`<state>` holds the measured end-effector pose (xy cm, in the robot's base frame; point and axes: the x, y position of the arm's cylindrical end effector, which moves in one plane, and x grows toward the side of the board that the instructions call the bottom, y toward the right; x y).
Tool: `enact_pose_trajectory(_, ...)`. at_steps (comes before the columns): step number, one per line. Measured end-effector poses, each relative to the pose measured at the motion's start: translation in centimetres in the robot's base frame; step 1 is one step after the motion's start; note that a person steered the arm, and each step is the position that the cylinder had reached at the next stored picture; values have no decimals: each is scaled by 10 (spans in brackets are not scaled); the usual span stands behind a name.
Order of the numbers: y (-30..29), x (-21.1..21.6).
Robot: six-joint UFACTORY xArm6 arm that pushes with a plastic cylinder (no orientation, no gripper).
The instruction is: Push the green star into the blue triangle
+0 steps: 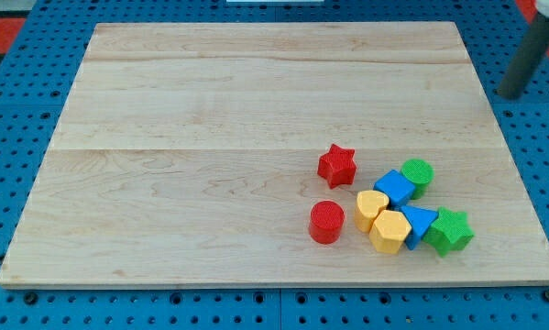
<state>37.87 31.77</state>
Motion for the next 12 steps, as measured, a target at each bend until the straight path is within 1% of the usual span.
enact_pose_trajectory(1,21,76)
enact_pose_trajectory(2,27,119)
enact_pose_trajectory(3,23,138)
enact_pose_trajectory(4,-2,178)
enact_pose_trajectory(5,-4,208)
enact_pose_trajectory(6,-59,203)
enact_pose_trajectory(7,-110,187)
enact_pose_trajectory(8,-119,184)
enact_pose_trajectory(10,-106,189)
enact_pose_trajectory(11,-91,214)
enact_pose_trajectory(12,-102,220)
